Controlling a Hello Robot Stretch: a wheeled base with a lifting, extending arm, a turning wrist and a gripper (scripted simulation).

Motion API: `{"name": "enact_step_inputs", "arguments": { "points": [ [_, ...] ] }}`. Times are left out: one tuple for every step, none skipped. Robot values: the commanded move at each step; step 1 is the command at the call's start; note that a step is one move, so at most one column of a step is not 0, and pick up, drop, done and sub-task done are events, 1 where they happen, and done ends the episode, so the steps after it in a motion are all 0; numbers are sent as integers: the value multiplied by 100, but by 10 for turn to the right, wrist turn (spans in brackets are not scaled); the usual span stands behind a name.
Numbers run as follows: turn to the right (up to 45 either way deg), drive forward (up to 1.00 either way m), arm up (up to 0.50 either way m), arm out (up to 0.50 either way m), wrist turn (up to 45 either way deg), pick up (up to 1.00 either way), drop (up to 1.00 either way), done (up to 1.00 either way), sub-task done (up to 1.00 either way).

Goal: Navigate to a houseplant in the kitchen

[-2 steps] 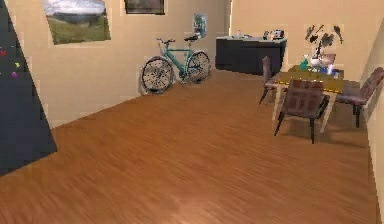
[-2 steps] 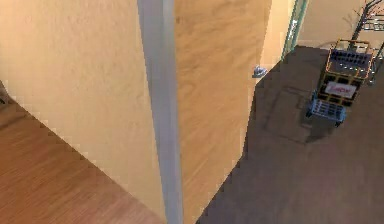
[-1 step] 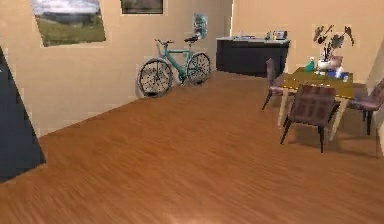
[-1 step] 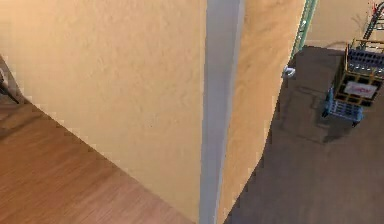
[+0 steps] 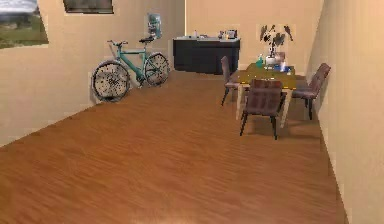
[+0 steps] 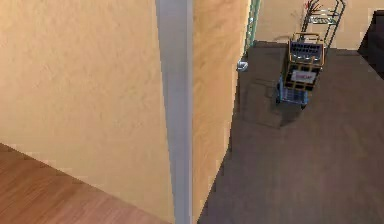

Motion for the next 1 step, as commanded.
{"name": "enact_step_inputs", "arguments": {
  "points": [
    [0, 100, 0, 0, 0, 0, 0, 0, 0]
  ]
}}
